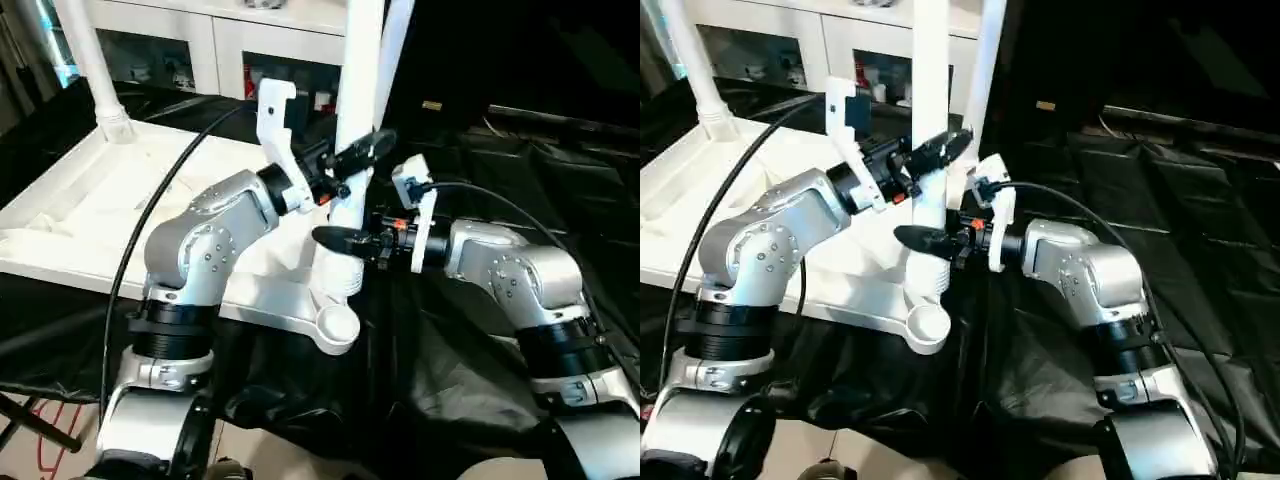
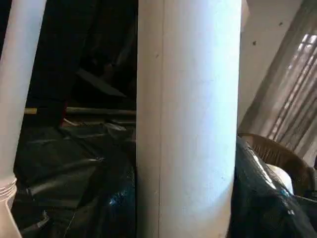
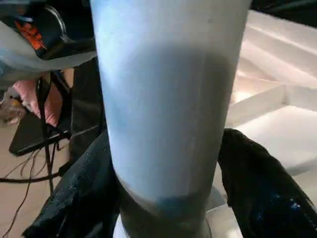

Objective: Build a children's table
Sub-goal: Pick table leg

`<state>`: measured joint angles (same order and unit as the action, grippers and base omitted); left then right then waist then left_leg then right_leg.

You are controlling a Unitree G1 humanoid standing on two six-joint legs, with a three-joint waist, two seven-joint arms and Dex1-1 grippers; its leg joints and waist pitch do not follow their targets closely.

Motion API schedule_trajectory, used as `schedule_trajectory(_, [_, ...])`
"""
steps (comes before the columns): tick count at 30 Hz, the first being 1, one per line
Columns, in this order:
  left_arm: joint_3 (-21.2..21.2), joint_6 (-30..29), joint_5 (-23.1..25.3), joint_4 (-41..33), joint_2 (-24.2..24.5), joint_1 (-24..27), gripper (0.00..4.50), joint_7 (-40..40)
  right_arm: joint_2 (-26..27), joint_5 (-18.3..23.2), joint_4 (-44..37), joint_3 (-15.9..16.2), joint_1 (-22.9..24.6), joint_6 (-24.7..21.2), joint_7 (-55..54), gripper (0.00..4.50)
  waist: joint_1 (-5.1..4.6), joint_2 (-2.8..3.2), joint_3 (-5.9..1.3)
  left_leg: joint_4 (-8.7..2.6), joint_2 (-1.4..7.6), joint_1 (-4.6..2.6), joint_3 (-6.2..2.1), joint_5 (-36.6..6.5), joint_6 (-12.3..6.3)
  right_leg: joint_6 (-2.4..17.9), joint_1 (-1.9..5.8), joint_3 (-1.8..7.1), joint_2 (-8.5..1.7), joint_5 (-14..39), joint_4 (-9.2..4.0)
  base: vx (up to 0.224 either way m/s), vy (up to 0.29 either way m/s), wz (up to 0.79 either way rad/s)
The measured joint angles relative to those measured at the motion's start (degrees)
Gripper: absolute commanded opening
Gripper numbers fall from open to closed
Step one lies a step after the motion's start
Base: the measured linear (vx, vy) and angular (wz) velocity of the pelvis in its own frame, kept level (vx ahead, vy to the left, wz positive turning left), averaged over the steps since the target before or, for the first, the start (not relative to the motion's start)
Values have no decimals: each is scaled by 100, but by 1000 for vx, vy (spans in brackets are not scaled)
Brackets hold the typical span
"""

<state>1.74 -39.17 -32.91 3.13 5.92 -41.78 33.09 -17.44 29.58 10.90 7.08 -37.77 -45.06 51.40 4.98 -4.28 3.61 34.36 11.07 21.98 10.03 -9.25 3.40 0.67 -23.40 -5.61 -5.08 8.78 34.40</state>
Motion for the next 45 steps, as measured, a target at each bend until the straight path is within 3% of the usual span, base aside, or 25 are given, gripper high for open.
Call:
schedule_trajectory(15, [-48, -72, -69, 0, 72, 4, 184, 165, -86, 2, 0, 77, -10, -219, 151, 304, 12, 0, 0, 5, 0, 0, 0, 0, 0, 1, 1, 0, -1, -1, 4, 0, 0, 0])
schedule_trajectory(16, [-48, -74, -71, -1, 78, 5, 184, 171, -81, 3, 0, 77, -10, -224, 151, 274, 14, 0, 0, 4, 0, 0, 0, 0, 0, 1, 1, 1, -1, -1, 4, 0, 0, 0])
schedule_trajectory(20, [-45, -78, -73, -20, 118, 26, 184, 176, -54, 10, 0, 82, -9, -247, 171, 255, 12, 0, 0, 5, 0, 0, 0, 0, 0, 1, 1, 1, -1, -1, 4, 0, 0, 0])
schedule_trajectory(22, [-45, -83, -73, -24, 128, 27, 184, 176, -47, 13, -1, 82, -10, -259, 171, 222, 15, 0, 0, 6, 0, 0, 0, 0, 0, 1, 1, 0, -1, -1, 4, 0, 0, 0])
schedule_trajectory(32, [-89, -79, -56, -22, 168, 27, 184, 176, -13, 7, -18, 119, -7, -259, 171, 195, 14, 0, 0, 6, 0, 0, -1, 0, 0, 2, 1, 1, -1, -2, 5, 0, 0, 0])
schedule_trajectory(33, [-101, -65, -44, -22, 167, 27, 240, 174, -10, 6, -16, 119, -6, -256, 171, 193, 14, 1, 0, 6, 0, 0, -1, 0, 0, 3, 1, 1, -1, -2, 5, 0, 0, 0])
schedule_trajectory(37, [-114, -35, -1, -21, 118, 27, 266, 171, 4, 0, -10, 116, 0, -220, 125, 193, 14, 1, 0, 6, 0, 0, -1, 0, 0, 9, 1, 1, -1, -6, 5, 0, 0, 0])
schedule_trajectory(38, [-111, -35, -8, -21, 112, 27, 295, 172, 6, 1, -11, 115, 1, -216, 124, 192, 13, 1, 0, 6, 0, 0, -1, 0, 0, 10, 1, 1, -1, -6, 6, 0, 0, 0])
schedule_trajectory(45, [242, 596, -134, -39, -189, 23, 314, 148, 150, 1, 58, 7, 171, -176, -62, 191, 14, 2, 1, 6, 0, 0, -1, 0, 0, 12, 2, 0, -1, -8, 5, 0, 0, 0])
